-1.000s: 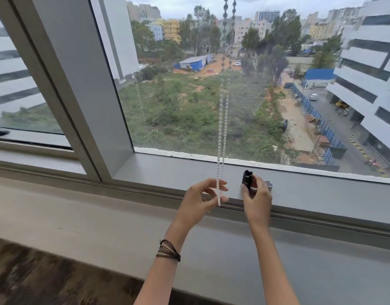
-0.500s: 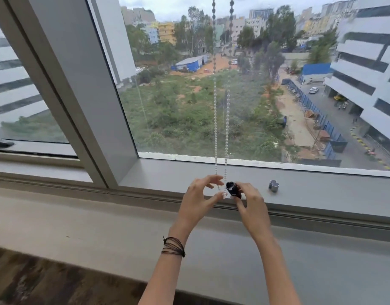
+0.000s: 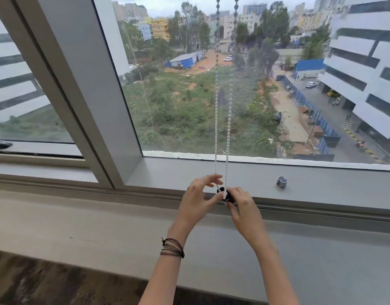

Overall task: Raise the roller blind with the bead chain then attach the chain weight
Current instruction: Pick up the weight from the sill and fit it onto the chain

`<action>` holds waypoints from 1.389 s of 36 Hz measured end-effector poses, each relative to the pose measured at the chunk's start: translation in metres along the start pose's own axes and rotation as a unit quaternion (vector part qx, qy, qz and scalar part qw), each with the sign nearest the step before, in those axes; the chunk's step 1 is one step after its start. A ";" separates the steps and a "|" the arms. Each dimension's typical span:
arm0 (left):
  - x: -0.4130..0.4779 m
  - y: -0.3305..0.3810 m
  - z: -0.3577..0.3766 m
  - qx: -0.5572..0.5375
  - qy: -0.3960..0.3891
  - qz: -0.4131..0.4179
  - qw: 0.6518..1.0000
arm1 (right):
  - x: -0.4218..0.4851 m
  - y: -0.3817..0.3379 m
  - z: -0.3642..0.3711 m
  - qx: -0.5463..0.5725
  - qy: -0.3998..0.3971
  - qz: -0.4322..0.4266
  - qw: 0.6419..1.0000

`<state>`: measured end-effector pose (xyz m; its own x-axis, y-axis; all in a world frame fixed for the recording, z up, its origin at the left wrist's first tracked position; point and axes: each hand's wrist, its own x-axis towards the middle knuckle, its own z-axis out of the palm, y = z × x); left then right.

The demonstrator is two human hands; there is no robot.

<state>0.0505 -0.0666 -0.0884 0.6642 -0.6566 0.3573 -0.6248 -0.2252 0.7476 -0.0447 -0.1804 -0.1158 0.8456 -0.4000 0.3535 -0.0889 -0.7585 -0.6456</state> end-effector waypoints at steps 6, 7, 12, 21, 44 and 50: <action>-0.005 0.001 -0.002 -0.002 -0.005 0.007 1.000 | -0.002 -0.009 0.001 0.039 0.010 -0.006 0.999; -0.006 0.001 -0.003 -0.004 -0.006 0.009 1.000 | -0.003 -0.010 0.001 0.050 0.013 -0.006 0.999; -0.008 0.002 -0.002 -0.022 -0.004 0.012 1.000 | -0.005 -0.012 -0.002 0.074 0.028 -0.008 0.997; -0.009 0.009 0.001 -0.077 0.019 -0.002 0.997 | -0.002 -0.019 -0.004 0.144 0.038 -0.023 0.989; -0.007 0.032 0.003 -0.263 0.043 -0.023 0.964 | -0.001 -0.021 -0.008 0.381 0.120 0.051 0.915; -0.005 0.032 0.011 -0.248 0.058 -0.015 0.967 | -0.003 -0.021 -0.011 0.381 0.099 0.059 0.917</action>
<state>0.0227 -0.0779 -0.0726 0.7387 -0.5632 0.3703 -0.3505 0.1483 0.9248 -0.0509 -0.1692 -0.0958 0.7346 -0.5993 0.3182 0.2837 -0.1548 -0.9463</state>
